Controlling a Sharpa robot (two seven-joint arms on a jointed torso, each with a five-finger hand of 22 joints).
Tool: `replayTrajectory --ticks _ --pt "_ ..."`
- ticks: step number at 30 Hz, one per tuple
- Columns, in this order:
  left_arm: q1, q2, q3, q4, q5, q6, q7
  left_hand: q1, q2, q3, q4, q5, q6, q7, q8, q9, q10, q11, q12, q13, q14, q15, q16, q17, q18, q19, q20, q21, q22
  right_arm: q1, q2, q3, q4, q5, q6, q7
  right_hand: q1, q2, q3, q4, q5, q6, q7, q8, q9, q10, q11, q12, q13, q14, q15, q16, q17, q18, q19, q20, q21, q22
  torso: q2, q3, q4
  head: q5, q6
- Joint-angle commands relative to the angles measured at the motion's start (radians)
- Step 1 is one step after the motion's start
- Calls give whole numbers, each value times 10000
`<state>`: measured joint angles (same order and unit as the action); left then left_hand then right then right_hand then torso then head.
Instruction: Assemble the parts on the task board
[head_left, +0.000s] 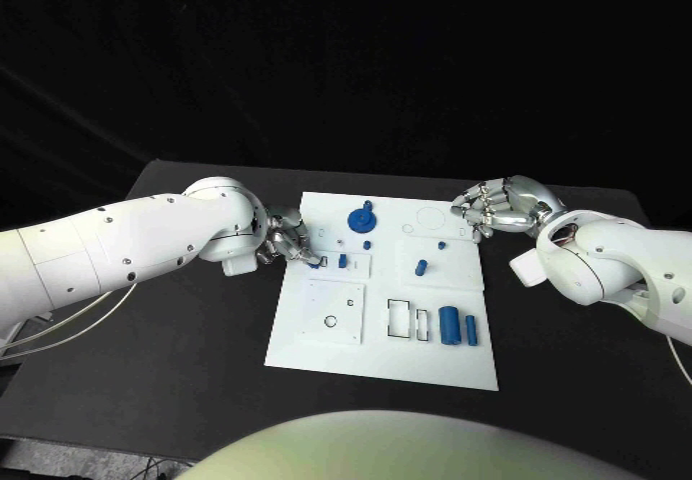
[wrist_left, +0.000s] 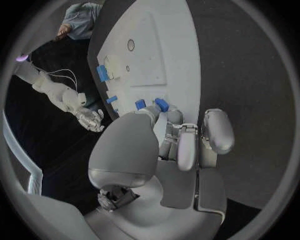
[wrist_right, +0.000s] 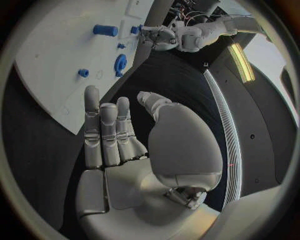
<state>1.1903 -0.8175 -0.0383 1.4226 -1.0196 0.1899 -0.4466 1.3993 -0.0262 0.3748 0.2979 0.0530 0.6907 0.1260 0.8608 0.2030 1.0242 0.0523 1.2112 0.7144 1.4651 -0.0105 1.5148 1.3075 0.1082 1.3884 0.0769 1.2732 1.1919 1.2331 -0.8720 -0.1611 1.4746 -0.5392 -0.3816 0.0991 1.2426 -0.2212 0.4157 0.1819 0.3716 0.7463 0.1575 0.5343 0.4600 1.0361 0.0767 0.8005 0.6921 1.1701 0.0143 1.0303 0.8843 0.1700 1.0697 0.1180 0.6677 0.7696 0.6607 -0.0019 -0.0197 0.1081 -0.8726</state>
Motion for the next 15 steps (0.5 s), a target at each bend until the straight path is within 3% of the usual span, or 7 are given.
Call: replayTrajectory --ticks 1,6,15 --pt "-44 -13 -39 -81 464 232 99 245 -44 935 -513 14 91 -46 117 129 132 -82 -76 63 712 -119 65 1849 -209 56 -21 61 40 -3 4 3 2 -34 91 48 100 1 38 -10 52 -2 -4 36 -5 23 -23 -27 -10 55 -39 36 -10 129 69 -7 -39 -9 0 0 0 3 0" --pt "-44 -64 -38 -191 997 82 235 105 -324 2408 -1134 14 16 -62 512 505 364 -122 -144 173 727 -156 80 1881 -221 78 -39 114 111 -3 3 3 -1 -34 90 47 100 1 38 -10 52 -2 -4 36 -5 23 -23 -27 -10 55 -39 36 -10 129 69 -7 -39 -9 -1 0 -3 9 0" --pt "-41 -128 -36 -332 1847 -104 436 -486 -571 3459 -1627 3 -49 -103 839 902 581 -152 -112 371 733 -180 84 1895 -224 78 -35 133 141 -3 3 3 -7 -34 89 49 100 1 38 -10 52 -2 -4 36 -5 23 -23 -27 -10 55 -39 36 -10 129 69 -7 -39 -9 -3 -2 -5 17 0"
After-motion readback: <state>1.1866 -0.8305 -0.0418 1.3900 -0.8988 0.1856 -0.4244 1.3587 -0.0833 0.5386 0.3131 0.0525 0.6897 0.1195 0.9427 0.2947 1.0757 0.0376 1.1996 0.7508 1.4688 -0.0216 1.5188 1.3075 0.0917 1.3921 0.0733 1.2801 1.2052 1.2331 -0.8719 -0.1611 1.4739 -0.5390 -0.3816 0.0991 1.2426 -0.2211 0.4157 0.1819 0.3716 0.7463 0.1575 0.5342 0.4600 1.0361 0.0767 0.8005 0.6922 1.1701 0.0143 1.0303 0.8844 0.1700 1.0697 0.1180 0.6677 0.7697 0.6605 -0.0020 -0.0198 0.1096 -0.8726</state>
